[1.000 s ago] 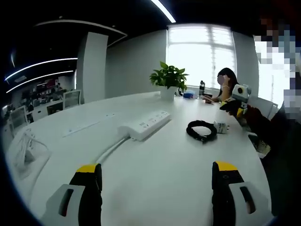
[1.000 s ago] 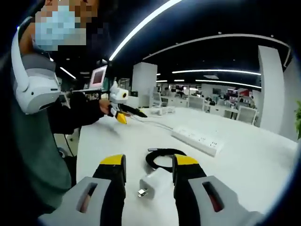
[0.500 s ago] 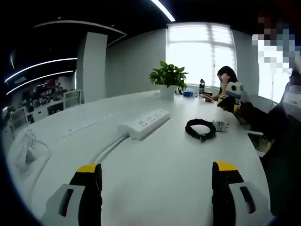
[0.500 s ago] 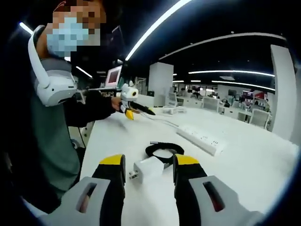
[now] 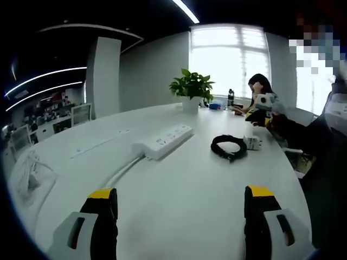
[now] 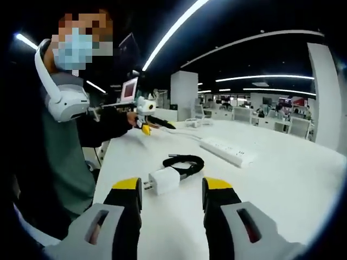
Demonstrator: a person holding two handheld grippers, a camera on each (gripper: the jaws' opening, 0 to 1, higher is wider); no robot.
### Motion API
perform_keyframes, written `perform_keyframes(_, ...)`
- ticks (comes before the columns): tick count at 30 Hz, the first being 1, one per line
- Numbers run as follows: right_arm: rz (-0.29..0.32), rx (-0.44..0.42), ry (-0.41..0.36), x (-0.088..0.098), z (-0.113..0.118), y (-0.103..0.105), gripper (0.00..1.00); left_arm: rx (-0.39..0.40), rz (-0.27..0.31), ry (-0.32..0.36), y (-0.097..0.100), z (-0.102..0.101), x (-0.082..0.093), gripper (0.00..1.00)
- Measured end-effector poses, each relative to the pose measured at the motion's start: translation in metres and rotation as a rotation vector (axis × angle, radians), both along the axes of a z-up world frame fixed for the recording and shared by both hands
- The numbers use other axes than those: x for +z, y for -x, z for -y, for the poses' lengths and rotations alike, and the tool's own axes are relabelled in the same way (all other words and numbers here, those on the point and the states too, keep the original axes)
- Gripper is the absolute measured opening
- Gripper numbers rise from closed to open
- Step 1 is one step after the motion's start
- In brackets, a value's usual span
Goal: Straighten the power strip on the desk, plug the charger into it
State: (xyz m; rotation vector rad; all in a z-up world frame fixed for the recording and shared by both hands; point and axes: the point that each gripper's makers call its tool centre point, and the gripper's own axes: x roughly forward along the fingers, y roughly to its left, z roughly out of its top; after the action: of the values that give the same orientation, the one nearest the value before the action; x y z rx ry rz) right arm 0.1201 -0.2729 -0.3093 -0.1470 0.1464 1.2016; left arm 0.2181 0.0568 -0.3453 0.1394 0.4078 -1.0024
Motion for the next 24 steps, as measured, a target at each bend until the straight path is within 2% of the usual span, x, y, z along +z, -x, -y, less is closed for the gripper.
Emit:
perform_keyframes(2, -0.004, 0.013, 0.014, -0.004, 0.000, -0.001, 0.54, -0.002, -0.006, -0.002, 0.000, 0.000, -0.001, 0.99)
perform_keyframes(7, -0.016, 0.047, 0.045, -0.012, 0.000, -0.003, 0.54, 0.004, -0.005, -0.001, 0.000, -0.003, 0.000, 0.99)
perform_keyframes(18, -0.038, 0.079, 0.033, -0.019, -0.003, -0.012, 0.56, 0.013, -0.012, 0.004, -0.002, -0.002, -0.002, 0.99)
perform_keyframes(24, -0.029, 0.114, 0.005, -0.017, -0.017, -0.013, 0.54, 0.020, -0.014, 0.003, -0.003, -0.004, -0.003, 0.99)
